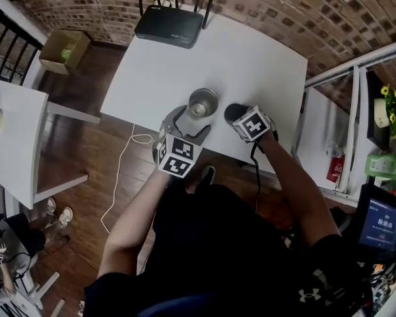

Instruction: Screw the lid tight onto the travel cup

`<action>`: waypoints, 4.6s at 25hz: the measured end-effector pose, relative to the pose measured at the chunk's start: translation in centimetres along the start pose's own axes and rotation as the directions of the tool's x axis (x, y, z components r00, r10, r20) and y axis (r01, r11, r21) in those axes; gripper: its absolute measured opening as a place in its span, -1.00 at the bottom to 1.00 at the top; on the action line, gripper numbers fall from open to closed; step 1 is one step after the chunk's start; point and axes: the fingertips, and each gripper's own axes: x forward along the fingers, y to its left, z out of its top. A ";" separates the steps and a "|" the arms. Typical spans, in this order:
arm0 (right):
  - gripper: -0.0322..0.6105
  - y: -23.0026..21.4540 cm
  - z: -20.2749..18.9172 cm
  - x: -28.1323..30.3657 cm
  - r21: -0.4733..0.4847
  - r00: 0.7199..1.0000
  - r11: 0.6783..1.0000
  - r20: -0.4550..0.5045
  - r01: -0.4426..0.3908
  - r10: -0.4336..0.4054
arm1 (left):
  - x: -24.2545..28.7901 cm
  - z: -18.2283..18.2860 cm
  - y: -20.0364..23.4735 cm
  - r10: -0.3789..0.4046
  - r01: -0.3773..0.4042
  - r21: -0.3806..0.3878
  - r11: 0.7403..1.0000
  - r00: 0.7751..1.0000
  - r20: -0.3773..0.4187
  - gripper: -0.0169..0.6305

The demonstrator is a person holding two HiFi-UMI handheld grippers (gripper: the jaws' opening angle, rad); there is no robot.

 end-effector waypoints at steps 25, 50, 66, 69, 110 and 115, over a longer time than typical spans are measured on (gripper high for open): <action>0.19 2.3 3.9 -5.3 -0.264 0.967 0.945 0.109 -0.195 0.230 | -2.5 -1.3 0.5 -0.035 0.037 -0.054 0.998 0.999 0.037 0.12; 0.19 10.1 17.2 -13.7 -0.739 0.925 0.614 -0.032 -0.277 0.380 | 3.0 1.4 1.5 -0.062 0.058 0.082 0.995 0.997 0.048 0.28; 0.19 10.3 17.0 -12.5 -0.494 0.965 0.845 0.041 -0.207 0.260 | 3.3 1.5 1.4 0.035 -0.039 0.069 0.997 0.998 0.060 0.28; 0.19 9.8 17.1 -12.4 -0.361 0.976 0.917 0.069 -0.168 0.206 | 3.5 1.6 1.3 0.043 -0.047 0.066 0.997 0.997 0.057 0.28; -0.10 10.6 16.0 -14.1 -0.695 0.961 0.665 -0.158 -0.272 0.228 | 3.8 1.3 1.0 -0.258 0.260 0.233 0.937 0.965 -0.037 0.27; -0.42 11.3 16.1 -15.2 -0.614 0.969 0.758 -0.048 -0.218 0.241 | 3.5 1.1 1.6 -0.204 0.198 0.162 0.967 0.979 0.020 0.27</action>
